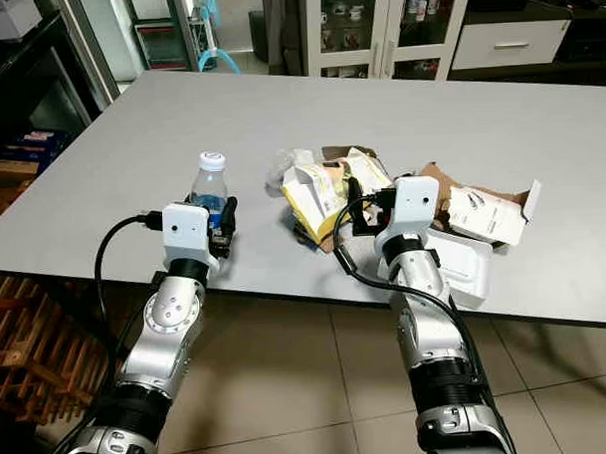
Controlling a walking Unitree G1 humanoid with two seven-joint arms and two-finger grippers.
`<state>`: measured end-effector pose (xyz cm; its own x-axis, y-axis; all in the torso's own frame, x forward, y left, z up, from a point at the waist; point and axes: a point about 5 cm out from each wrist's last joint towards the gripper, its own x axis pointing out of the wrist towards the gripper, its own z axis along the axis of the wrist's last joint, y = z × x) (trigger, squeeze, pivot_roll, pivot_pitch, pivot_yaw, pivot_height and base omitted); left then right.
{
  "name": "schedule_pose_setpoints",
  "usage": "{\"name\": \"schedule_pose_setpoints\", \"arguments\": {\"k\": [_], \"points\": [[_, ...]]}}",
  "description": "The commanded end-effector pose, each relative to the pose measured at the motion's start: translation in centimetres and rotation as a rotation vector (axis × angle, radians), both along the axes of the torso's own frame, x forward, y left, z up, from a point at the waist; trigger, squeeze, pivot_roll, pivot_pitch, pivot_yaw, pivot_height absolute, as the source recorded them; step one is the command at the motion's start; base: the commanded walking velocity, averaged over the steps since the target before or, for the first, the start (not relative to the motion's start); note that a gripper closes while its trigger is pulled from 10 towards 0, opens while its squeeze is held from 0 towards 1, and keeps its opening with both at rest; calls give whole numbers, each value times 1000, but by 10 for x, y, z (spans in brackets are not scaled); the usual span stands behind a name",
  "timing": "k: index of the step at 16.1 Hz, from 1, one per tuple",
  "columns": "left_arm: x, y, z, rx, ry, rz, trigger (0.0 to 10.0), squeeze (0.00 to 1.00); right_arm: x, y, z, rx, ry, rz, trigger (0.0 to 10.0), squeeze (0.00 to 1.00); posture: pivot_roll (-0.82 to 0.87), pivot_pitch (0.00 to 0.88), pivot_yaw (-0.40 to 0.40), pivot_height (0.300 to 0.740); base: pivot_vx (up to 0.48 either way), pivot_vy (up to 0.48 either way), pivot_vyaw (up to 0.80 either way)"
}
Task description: Picking trash to rubbish bin
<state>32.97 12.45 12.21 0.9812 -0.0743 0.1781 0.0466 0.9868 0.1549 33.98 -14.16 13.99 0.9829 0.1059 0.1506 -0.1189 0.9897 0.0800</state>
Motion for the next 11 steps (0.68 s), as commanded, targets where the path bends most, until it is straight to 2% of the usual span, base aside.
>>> {"name": "schedule_pose_setpoints", "arguments": {"k": [1, 11], "points": [[0, 0, 1, -4, -3, -6, 10000, 0, -1, 0, -5, 6, 23, -3, 10000, 0, 15, 24, 29, 740, -292, 0, 0], [1, -1, 2, -17, -9, 3, 10000, 0, 1, 0, -3, 2, 23, 4, 10000, 0, 17, 24, 18, 740, -324, 0, 0]]}}
